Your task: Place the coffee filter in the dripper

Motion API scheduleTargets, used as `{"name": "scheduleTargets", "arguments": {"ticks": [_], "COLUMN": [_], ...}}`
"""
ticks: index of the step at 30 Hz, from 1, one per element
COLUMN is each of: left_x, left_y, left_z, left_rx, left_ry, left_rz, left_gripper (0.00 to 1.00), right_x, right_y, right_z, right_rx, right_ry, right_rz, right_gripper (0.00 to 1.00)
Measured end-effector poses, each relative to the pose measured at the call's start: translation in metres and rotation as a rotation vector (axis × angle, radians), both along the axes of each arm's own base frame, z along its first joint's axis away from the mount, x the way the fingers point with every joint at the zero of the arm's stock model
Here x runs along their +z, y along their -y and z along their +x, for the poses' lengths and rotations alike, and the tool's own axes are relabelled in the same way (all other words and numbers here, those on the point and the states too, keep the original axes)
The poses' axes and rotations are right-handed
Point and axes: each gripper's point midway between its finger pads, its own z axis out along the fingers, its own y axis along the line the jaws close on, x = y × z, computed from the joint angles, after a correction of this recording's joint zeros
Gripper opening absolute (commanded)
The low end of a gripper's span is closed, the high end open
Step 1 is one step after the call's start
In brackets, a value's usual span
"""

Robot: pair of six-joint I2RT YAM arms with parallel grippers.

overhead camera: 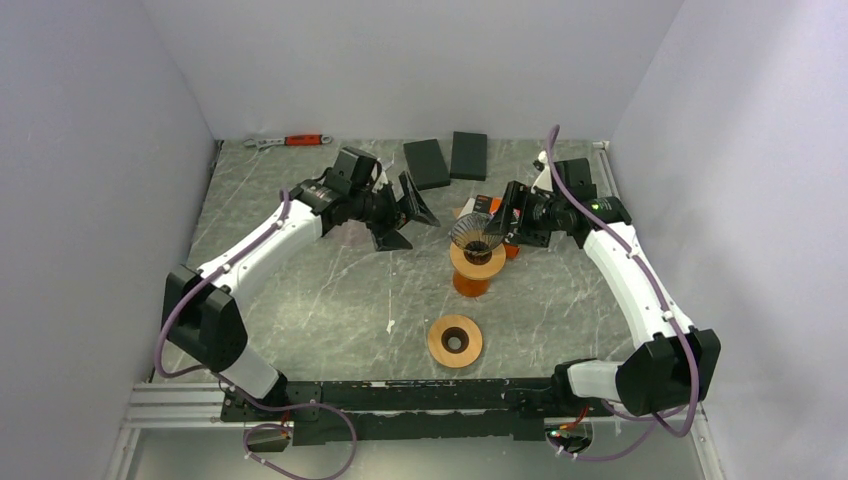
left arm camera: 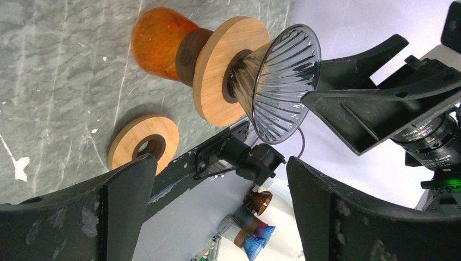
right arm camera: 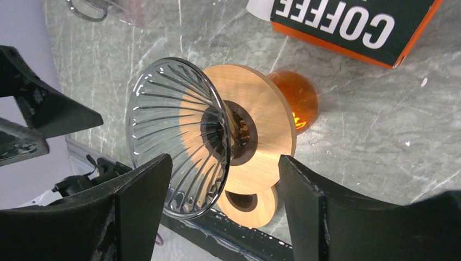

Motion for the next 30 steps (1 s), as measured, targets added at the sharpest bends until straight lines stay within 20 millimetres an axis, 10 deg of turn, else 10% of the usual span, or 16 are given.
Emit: {"name": "scheduleTargets", "arguments": {"ticks": [11,30], "left_x": [0.006,-0.009], "left_y": [0.039,0.066], "left_z": [-0.003,0.002], "left_rx": [-0.089,-0.122], "left_ry": [0.009,-0.041], "left_rz": [-0.064,-0.093], "left_gripper": [0.77,0.55], "right_x": [0.036,0.006], "right_y": [0.015,0.000], "right_z": [0.015,0.010], "right_rx": [-0.052,0.010], "right_ry": [0.044,-0.113], "right_rz": [0.121,0.222], "right_gripper": [0.81,0.33]}}
